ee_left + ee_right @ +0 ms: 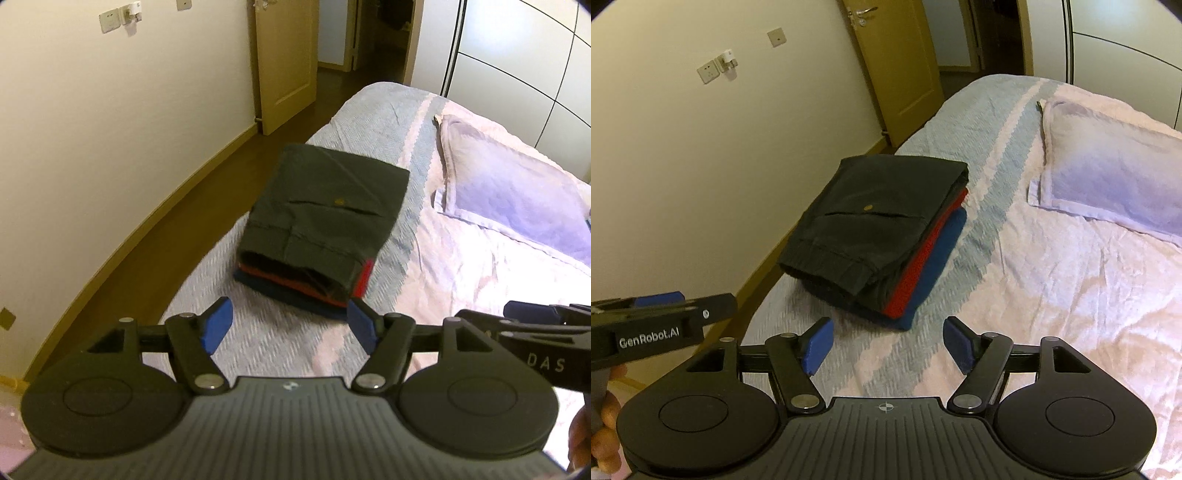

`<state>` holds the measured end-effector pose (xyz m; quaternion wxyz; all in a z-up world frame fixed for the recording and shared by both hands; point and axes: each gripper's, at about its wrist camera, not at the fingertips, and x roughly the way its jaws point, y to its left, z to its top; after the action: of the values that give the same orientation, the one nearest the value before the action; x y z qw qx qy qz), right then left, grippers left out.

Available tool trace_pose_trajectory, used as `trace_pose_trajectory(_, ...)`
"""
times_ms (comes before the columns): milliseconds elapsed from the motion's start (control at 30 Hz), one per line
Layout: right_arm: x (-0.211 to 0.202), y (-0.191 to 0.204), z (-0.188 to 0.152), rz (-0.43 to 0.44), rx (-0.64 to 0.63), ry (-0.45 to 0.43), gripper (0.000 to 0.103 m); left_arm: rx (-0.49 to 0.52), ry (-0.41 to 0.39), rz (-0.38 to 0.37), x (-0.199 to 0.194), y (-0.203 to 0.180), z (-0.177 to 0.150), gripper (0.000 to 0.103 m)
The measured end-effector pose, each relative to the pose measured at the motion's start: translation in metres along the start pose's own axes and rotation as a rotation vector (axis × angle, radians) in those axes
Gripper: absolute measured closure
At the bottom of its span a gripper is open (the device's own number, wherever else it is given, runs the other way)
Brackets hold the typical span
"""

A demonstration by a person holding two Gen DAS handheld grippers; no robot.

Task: Fold clothes

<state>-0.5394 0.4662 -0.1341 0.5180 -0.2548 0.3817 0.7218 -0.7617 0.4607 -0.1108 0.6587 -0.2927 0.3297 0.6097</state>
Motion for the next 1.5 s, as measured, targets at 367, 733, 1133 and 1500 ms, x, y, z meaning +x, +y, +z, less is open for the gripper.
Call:
trace_pose_trajectory(367,-0.013,-0.011,-0.006,-0.042,-0.057,0.026,0.034,-0.001,-0.023,0.054,-0.017,-0.024,-0.017,0.037)
trace_pose_trajectory(733,-0.009,-0.022,0.002,-0.044,-0.060,0.031,0.034,-0.063,-0.038,0.052,-0.010,-0.028,-0.014,0.037)
trace_pose_trajectory(1133,0.024,-0.035,0.020,-0.022,-0.087,0.118,0.034,-0.074,0.029,0.037,0.029,-0.040,0.000,0.037)
trace_pose_trajectory(1500,0.055,-0.044,0.038,-0.031,-0.098,0.177,0.034,-0.086,0.074,0.034,0.055,-0.041,0.015,0.037)
